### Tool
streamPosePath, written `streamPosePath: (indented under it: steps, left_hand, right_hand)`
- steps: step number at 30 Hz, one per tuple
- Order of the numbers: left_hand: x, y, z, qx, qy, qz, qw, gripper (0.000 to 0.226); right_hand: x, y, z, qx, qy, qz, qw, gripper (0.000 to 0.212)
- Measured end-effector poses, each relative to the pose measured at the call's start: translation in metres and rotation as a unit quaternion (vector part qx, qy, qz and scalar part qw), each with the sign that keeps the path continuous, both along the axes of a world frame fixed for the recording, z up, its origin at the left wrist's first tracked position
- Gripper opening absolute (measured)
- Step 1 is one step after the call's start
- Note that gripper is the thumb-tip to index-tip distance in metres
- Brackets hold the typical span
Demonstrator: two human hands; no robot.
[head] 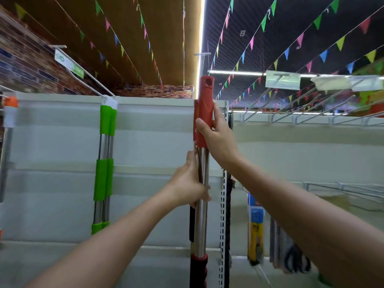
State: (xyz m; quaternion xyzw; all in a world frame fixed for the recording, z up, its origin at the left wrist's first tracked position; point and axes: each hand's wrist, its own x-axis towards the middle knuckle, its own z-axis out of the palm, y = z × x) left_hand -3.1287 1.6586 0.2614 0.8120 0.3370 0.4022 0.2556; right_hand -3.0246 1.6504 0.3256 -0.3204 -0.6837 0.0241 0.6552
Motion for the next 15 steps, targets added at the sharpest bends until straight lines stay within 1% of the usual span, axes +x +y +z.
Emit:
streamPosePath:
  steps: [4,11,15]
  left_hand:
    - [-0.003,-0.003,0.011,0.001,-0.004,-0.003,1.000,0.089]
    - [-0.014,0.005,0.022,-0.004,0.005,-0.003,1.000,0.099]
    - [-0.013,0.013,0.029,-0.002,0.005,-0.022,1.000,0.095]
  right_hand:
    - [-0.006,-0.006,0.011,-0.002,0.011,-0.004,1.000,0.059]
    - [-0.018,0.006,0.023,-0.011,0.013,-0.017,1.000,0.061]
    - [-0.016,0.009,0.029,0.005,0.009,-0.039,0.999,0.058]
